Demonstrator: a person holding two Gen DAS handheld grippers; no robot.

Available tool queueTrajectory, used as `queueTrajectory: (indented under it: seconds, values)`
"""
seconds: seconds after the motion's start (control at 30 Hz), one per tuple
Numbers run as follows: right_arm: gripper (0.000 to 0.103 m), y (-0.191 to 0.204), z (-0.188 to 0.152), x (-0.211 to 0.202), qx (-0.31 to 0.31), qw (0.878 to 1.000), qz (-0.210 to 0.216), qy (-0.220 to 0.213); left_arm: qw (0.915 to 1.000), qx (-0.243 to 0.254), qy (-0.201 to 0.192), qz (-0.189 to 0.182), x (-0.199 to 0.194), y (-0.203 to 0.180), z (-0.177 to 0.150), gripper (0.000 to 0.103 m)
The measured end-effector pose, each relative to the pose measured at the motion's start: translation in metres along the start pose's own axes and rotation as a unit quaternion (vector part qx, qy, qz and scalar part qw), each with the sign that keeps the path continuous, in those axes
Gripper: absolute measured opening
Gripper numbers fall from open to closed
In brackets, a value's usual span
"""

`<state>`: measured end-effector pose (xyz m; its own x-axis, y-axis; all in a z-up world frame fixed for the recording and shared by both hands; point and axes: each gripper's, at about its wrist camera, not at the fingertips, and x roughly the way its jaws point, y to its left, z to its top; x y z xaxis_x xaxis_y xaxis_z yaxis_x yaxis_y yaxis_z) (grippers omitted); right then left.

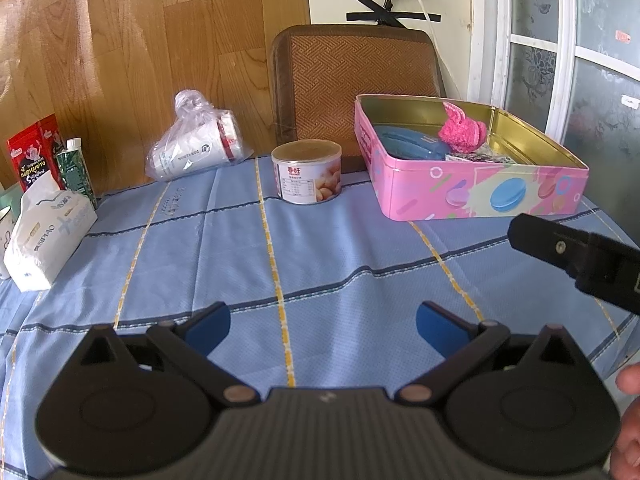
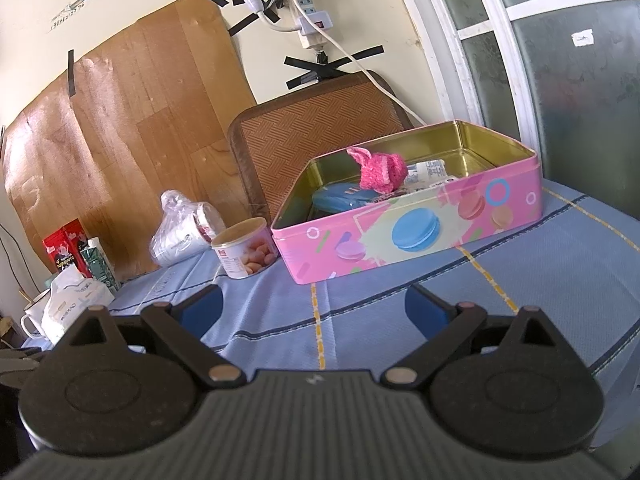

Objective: Organize soft objects

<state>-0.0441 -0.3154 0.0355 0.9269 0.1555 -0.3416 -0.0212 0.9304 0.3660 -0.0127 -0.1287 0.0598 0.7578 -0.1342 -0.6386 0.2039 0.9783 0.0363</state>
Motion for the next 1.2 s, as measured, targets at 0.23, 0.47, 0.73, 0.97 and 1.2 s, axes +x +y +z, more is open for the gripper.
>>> queueTrajectory:
  seconds: [0.23,0.47,0.73,0.97,1.2]
  values:
    - [0.099,0.0,-0.0002,-0.0001,0.0,1.0,0.0,0.0,1.0,0.0,0.0,0.0,0.0002,0.0003,-0.0001,0.103]
    - [0.099,-0.0001,0.0,0.0,0.0,1.0,0.0,0.0,1.0,0.0,0.0,0.0,0.0002,0.0005,-0.0002,0.103]
    - [0.099,0.0002,0.0001,-0.0002,0.0,1.0,0.001,0.0,1.0,0.0,-0.001,0.0,0.0,0.0007,0.0001,0.103]
    - [0.099,0.0002,-0.0003,0.0002,-0.002,1.0,0.0,-0.001,1.0,0.0,-0.002,0.0,-0.0018,0.0014,0.0019,0.103]
    - [0.099,0.0005,-0.0002,0.0009,-0.003,1.0,0.001,0.0,1.0,0.0,-0.002,0.001,-0.0017,0.0014,0.0021,0.103]
